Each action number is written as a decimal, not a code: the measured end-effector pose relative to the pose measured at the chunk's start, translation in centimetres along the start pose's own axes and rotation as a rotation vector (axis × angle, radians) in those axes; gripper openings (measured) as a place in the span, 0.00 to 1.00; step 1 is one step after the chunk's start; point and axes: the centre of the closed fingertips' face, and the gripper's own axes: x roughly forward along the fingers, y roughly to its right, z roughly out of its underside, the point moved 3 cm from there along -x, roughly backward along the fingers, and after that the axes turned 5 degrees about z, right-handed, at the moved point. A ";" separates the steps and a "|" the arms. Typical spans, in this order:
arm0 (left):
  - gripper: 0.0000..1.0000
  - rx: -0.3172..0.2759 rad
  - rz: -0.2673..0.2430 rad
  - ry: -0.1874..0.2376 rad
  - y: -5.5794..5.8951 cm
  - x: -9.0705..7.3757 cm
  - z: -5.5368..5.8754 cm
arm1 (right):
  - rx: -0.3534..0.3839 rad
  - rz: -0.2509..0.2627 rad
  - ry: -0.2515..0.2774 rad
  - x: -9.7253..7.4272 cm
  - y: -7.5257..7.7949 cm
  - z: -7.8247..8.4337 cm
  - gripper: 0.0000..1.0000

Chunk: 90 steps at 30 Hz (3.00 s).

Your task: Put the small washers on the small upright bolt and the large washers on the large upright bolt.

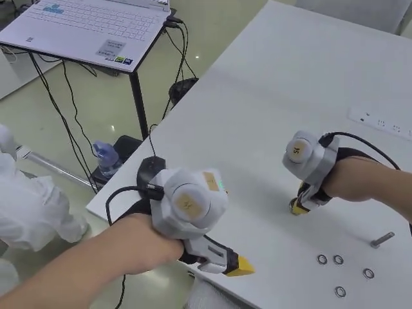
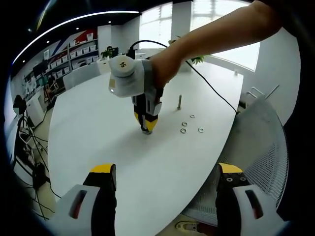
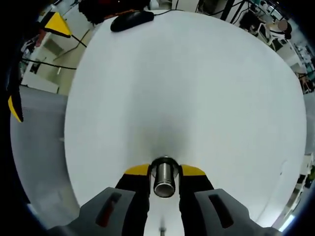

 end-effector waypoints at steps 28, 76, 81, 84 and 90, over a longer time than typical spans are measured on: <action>0.82 -0.002 0.008 -0.001 0.1 0.5 -0.2 | 0.024 0.004 0.020 0.6 0.4 -0.1 0.24; 0.83 0.041 0.052 -0.025 0.4 2.6 -2.2 | 0.129 0.111 0.208 -10.6 -2.8 10.7 0.34; 0.83 0.041 0.058 -0.029 0.6 2.7 -2.2 | 0.137 0.101 0.196 -10.0 -3.3 12.3 0.34; 0.83 0.035 0.057 -0.023 0.6 2.7 -2.3 | 0.143 0.086 0.197 -9.7 -4.0 13.0 0.34; 0.83 0.034 0.061 -0.018 0.7 2.8 -2.5 | 0.155 0.073 0.217 -8.6 -5.2 14.0 0.32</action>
